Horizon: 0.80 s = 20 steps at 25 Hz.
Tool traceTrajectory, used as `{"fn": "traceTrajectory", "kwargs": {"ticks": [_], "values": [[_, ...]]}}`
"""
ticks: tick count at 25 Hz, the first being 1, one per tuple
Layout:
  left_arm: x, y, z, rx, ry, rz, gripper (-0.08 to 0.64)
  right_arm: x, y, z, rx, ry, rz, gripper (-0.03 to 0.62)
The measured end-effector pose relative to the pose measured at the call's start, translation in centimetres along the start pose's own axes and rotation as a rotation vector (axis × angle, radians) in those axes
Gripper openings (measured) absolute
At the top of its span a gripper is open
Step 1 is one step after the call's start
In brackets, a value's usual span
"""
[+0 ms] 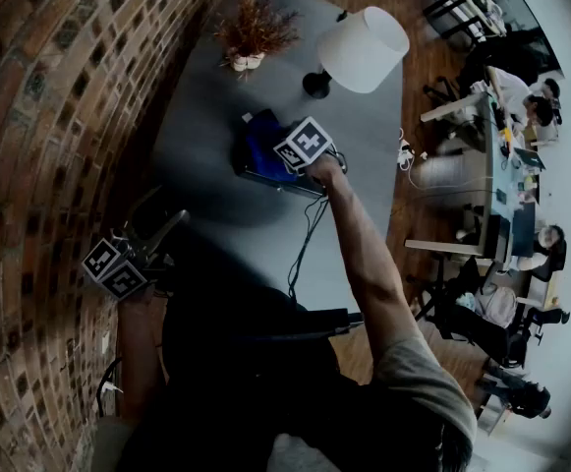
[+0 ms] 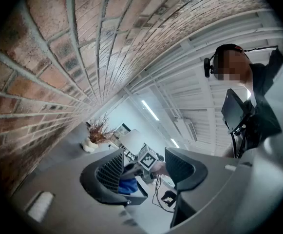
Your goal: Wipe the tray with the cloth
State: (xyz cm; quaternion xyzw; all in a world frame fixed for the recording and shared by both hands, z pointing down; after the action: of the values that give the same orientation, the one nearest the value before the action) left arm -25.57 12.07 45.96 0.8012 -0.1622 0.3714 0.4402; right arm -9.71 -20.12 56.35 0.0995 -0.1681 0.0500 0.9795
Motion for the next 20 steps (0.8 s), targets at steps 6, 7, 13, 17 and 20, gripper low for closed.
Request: {"fn": "traceTrajectory", "kwargs": {"ticks": [6, 7, 13, 17, 20], "values": [[-0.4, 0.6, 0.9, 0.031, 0.009, 0.008, 0.255, -1.2, -3.6, 1.5, 0.218, -0.111, 0.281, 0.181], [-0.5, 0.6, 1.1, 0.032, 0.010, 0.007, 0.255, -1.1, -3.1, 1.4, 0.214, -0.107, 0.258, 0.181], [0.0, 1.5, 2.4, 0.056, 0.028, -0.017, 0.255, -0.9, 3.1, -0.1, 0.097, -0.113, 0.056, 0.181], [0.5, 0.9, 3.7, 0.083, 0.060, -0.027, 0.255, 1.1, 6.7, -1.2, -0.010, -0.065, -0.103, 0.181], [0.7, 0.3, 4.5, 0.098, 0.075, -0.024, 0.255, 0.8, 3.7, -2.0, 0.044, -0.093, -0.030, 0.181]]}}
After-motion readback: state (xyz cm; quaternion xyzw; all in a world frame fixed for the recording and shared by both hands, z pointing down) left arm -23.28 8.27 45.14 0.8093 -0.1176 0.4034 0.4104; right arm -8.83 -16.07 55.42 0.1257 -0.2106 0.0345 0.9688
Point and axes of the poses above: the fingertips, and each gripper's own axes: z forward along the fingers, y to its left, x out of its underside, the point moved 8 cm from there along -z, backward along the fingers, and after that the axes turned 15 degrees about x, right-handed, at the moved point
